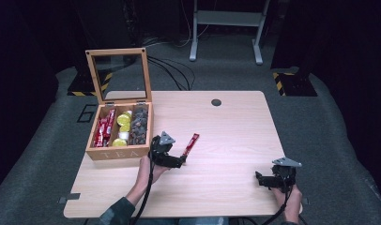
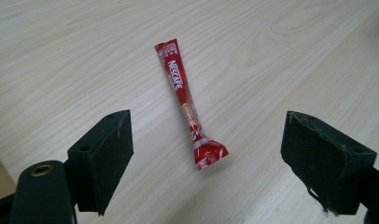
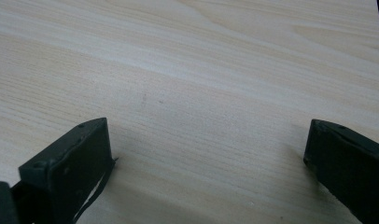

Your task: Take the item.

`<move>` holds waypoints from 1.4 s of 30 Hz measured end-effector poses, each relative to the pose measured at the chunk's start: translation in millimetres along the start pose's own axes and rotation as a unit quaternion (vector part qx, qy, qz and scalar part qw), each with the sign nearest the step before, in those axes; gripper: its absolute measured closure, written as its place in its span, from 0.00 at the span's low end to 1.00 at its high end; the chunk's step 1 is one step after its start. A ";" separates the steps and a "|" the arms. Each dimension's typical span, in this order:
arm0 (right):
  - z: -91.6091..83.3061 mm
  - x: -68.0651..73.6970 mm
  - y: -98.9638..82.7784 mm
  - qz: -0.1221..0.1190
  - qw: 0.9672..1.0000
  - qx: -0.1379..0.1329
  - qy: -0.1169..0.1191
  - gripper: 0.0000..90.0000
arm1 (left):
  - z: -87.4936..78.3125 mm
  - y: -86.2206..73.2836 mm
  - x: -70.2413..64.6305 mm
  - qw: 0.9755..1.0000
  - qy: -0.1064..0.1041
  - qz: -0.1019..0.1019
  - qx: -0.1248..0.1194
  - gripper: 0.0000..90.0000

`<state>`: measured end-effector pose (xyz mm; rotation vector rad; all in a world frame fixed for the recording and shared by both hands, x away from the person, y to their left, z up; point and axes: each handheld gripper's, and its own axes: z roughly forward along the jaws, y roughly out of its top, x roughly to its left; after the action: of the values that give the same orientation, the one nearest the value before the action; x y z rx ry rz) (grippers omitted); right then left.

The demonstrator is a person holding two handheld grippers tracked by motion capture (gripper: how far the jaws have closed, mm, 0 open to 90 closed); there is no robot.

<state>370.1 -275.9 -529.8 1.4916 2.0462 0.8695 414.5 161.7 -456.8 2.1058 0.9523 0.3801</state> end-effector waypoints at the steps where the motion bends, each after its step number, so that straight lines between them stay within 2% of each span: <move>1: 0.0 0.0 0.0 0.000 1.000 0.000 0.000 0.00 | -3.1 -0.8 0.6 1.000 0.003 0.001 -0.001 0.18; 7: -0.1 0.1 0.0 0.001 1.000 0.001 0.000 0.00 | -25.3 -11.5 6.9 1.000 0.008 -0.001 -0.013 0.18; 11: -0.2 0.3 -0.1 0.002 1.000 0.000 -0.001 0.00 | -38.3 -21.7 12.1 1.000 0.013 -0.011 -0.023 0.18; 17: 0.1 -0.1 -0.1 -0.001 1.000 -0.001 -0.001 0.00 | -59.3 -36.4 21.2 0.999 0.030 -0.010 -0.024 0.17; 23: 0.0 0.0 0.0 -0.001 1.000 0.001 -0.001 0.00 | -76.7 -54.7 32.5 0.998 0.047 -0.021 -0.024 0.17; 27: -0.1 0.2 -0.1 0.000 1.000 0.001 -0.002 0.00 | -86.0 -70.6 42.3 0.997 0.063 -0.032 -0.024 0.16; 31: -0.1 0.3 -0.1 0.000 1.000 0.001 -0.003 0.00 | -94.7 -86.0 53.9 0.995 0.076 -0.052 -0.025 0.15; 35: -0.1 0.3 -0.1 0.000 1.000 0.000 -0.003 0.00 | -102.2 -103.9 64.6 0.993 0.090 -0.069 -0.016 0.10; 39: -0.2 0.4 -0.1 0.001 1.000 0.001 -0.003 0.00 | -105.7 -121.0 72.6 0.991 0.104 -0.086 -0.011 0.05; 42: -0.1 0.4 -0.1 0.000 1.000 0.000 -0.003 0.00 | -105.9 -135.8 81.1 0.988 0.119 -0.097 0.005 0.02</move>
<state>369.8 -275.6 -529.9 1.4935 2.0420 0.8640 343.8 334.4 -494.0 1.9835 1.2891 0.5363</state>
